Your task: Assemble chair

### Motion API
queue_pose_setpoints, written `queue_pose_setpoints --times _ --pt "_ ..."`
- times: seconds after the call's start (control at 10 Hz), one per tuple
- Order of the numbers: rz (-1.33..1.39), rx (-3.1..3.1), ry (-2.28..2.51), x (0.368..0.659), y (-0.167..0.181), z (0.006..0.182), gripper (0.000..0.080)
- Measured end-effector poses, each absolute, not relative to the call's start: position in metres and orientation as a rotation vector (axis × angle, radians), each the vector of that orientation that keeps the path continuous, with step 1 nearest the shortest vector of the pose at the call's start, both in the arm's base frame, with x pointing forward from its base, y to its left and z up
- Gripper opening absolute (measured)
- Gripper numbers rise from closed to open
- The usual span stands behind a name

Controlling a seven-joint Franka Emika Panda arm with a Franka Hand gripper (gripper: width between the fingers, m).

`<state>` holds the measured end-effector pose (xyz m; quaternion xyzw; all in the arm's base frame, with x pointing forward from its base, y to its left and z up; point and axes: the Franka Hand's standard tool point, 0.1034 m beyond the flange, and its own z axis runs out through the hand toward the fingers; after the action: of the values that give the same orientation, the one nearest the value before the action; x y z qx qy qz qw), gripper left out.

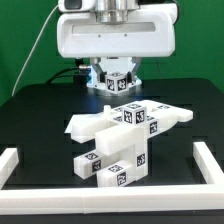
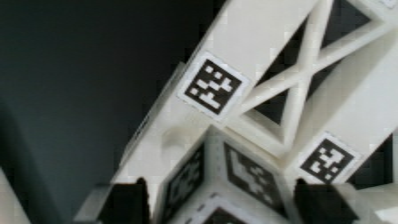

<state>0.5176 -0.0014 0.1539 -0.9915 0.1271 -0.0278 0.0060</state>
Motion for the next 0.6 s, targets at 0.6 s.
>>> queue_pose_setpoints --times 0.6 --pt "-0.174 -3.155 0.314 0.524 -0.014 0.137 0.0393"
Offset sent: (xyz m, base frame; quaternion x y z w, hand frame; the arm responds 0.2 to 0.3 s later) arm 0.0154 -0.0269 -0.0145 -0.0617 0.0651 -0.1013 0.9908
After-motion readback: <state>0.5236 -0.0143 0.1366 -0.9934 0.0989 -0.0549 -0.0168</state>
